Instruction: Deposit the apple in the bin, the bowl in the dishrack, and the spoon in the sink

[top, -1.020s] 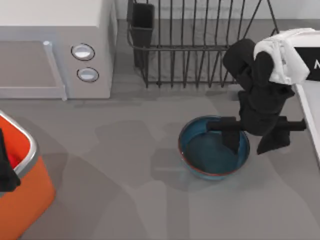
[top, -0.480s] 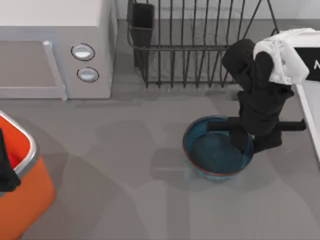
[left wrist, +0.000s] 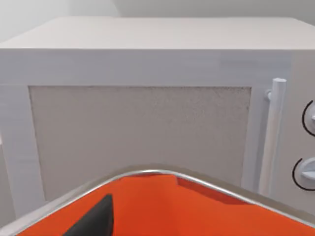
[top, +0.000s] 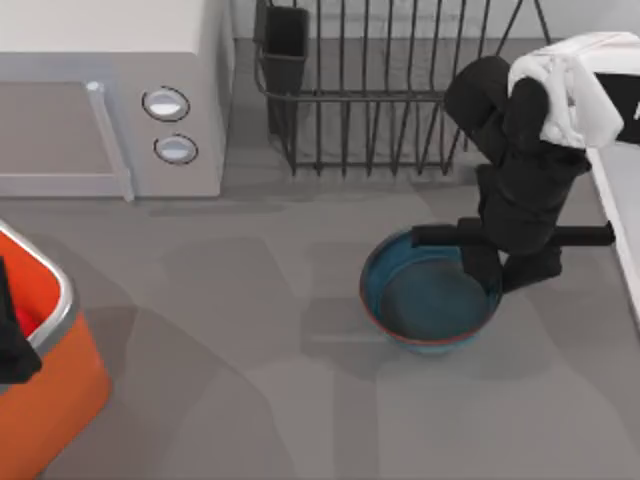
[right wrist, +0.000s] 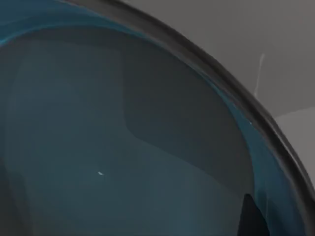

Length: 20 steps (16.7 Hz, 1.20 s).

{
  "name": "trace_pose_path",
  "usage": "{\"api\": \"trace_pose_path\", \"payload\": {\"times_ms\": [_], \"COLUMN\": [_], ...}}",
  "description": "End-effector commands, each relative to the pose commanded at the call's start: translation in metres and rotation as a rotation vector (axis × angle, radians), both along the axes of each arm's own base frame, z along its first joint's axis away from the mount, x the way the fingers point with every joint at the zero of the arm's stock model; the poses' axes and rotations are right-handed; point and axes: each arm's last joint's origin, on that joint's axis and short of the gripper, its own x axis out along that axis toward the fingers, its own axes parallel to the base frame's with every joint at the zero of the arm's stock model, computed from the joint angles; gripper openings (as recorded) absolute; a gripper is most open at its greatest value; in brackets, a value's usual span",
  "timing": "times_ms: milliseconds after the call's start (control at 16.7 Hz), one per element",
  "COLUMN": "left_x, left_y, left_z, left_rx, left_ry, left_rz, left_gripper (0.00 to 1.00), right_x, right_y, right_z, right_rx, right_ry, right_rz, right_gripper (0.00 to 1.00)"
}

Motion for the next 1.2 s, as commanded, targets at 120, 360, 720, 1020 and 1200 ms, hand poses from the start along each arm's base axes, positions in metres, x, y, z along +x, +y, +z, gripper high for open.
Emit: {"api": "trace_pose_path", "payload": {"times_ms": [120,360,720,1020,1200], "left_x": [0.000,0.000,0.000,0.000,0.000], "left_y": [0.000,0.000,0.000,0.000,0.000], "left_z": [0.000,0.000,0.000,0.000,0.000], "left_rx": [0.000,0.000,0.000,0.000,0.000], "left_ry": [0.000,0.000,0.000,0.000,0.000], "left_rz": [0.000,0.000,0.000,0.000,0.000], "left_gripper": [1.00,1.00,1.00,1.00,1.00], "right_x": [0.001,-0.003,-0.004,-0.012,-0.025], "right_y": [0.000,-0.001,-0.001,0.025,0.051], "right_z": [0.023,0.069,0.078,0.097,0.121], "right_rx": [-0.005,-0.007,-0.004,-0.037,-0.068], "right_ry": [0.010,0.014,0.005,-0.236,-0.511], "right_rz": [-0.002,0.002,0.005,0.129,0.228], "right_gripper": [0.00,0.00,0.00,0.00,0.00]}}
